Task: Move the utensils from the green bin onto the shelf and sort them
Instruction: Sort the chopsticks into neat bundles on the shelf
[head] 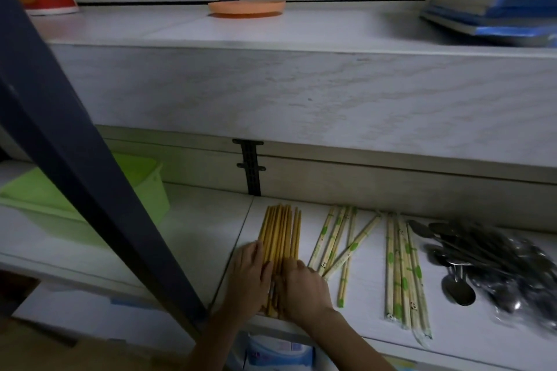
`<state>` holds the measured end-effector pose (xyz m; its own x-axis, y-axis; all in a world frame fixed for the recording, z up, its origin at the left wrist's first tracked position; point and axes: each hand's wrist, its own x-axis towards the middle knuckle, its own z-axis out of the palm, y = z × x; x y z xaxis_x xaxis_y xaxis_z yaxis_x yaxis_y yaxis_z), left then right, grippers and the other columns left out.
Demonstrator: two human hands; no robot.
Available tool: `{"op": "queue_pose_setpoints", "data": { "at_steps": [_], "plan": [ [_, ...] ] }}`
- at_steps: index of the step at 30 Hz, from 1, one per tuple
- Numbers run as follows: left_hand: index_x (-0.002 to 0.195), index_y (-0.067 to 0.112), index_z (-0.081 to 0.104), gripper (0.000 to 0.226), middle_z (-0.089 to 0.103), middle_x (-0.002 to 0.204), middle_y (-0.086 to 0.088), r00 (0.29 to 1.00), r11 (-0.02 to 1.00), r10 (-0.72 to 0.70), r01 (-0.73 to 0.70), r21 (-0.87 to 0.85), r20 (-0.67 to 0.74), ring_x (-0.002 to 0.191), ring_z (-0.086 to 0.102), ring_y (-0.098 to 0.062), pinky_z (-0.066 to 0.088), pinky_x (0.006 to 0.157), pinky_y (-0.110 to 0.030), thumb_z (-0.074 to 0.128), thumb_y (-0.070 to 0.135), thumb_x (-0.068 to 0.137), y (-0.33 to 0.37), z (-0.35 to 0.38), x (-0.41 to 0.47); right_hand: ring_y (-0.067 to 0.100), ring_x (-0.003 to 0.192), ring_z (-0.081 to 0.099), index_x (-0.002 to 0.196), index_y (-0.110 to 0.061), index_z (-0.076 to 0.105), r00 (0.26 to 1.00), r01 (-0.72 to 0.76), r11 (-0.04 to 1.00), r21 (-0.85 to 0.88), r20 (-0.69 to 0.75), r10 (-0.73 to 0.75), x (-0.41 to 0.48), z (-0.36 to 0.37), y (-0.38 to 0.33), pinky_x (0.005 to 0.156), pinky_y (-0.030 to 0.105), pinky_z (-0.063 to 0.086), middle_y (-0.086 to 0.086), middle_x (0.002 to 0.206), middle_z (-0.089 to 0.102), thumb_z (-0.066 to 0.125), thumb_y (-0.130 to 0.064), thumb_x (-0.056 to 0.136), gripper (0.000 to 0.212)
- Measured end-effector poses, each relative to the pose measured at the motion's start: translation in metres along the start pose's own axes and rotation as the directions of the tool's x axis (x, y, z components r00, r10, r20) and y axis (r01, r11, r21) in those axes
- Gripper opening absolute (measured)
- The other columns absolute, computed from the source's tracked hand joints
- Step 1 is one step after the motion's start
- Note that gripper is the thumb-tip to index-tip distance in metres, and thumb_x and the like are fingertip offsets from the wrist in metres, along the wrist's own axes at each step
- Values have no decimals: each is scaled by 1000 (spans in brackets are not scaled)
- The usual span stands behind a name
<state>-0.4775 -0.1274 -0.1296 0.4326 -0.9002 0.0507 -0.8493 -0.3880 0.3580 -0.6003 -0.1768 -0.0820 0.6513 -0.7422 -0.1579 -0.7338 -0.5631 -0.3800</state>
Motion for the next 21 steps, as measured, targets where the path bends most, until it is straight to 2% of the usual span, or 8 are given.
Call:
{"op": "queue_pose_setpoints", "data": {
  "at_steps": [4, 7, 8, 10, 14, 17, 19, 21],
  "plan": [
    [141, 15, 32, 61, 45, 143, -9, 994, 998, 51, -55, 36, 95, 131, 45, -25, 40, 101, -41, 0, 45, 98, -2, 7, 1, 22, 135, 33, 139, -10, 35, 987, 114, 992, 46, -120, -108, 2, 11, 6, 115, 30, 27, 10, 147, 32, 42, -25, 96, 46],
    [144, 23, 0, 84, -3, 153, 5, 975, 987, 147, -156, 46, 166, 144, 0, -13, 4, 117, -32, -28, 62, 76, -3, 7, 0, 23, 147, 10, 150, -8, 11, 990, 143, 986, 88, 4, -144, 0, 17, 7, 120, 29, 7, 13, 158, 7, 32, -29, 100, 58],
    [144, 23, 0, 85, -6, 151, 6, 974, 984, 165, -174, 46, 155, 144, -1, -12, 1, 117, -29, -30, 62, 75, -3, 5, -1, 22, 148, 5, 151, -9, 4, 989, 139, 985, 100, 39, -144, -1, 18, 8, 120, 28, 5, 11, 159, 2, 30, -31, 101, 60],
    [145, 17, 20, 79, 9, 150, 2, 980, 985, 151, -160, 59, 128, 142, 22, -13, 15, 115, -29, -20, 53, 88, -6, 2, -1, 22, 148, 7, 151, -11, 1, 985, 152, 978, 145, 59, -162, -4, 15, 8, 121, 28, 9, 11, 159, -2, 29, -29, 102, 60],
    [139, 27, -10, 70, -19, 148, 10, 985, 989, 85, -65, -136, 150, 141, -15, -5, -4, 118, -24, -16, 67, 81, -6, 7, -3, 26, 148, 0, 148, -4, 16, 989, 139, 961, 239, 11, -146, 1, 10, 8, 117, 24, 0, 11, 159, -1, 27, -18, 102, 49],
    [144, 21, -8, 57, -14, 153, 7, 994, 962, -32, 58, -267, 101, 143, -10, -7, 0, 117, -25, 26, 35, 101, 2, 2, 2, 30, 145, 12, 143, -1, 23, 1000, -18, 905, 426, 17, 12, 16, 13, 7, 121, 32, 11, 17, 155, 10, 29, -18, 101, 45],
    [148, 16, -3, 60, -9, 157, 1, 991, 954, -57, 90, -287, 121, 146, -6, -11, 2, 119, -28, 31, 28, 101, 3, 2, 6, 33, 139, 25, 135, 3, 31, 996, -79, 875, 478, 70, 51, 24, 16, 3, 118, 38, 22, 19, 147, 22, 32, -16, 100, 40],
    [147, 12, -7, 62, -11, 158, -3, 985, 972, -38, 75, -221, 167, 146, -8, -15, 0, 120, -30, 31, 27, 101, 3, 4, 7, 33, 142, 19, 140, 5, 22, 992, -114, 864, 490, 104, 72, 27, 19, -3, 118, 40, 21, 19, 152, 13, 32, -16, 100, 46]
  ]
}}
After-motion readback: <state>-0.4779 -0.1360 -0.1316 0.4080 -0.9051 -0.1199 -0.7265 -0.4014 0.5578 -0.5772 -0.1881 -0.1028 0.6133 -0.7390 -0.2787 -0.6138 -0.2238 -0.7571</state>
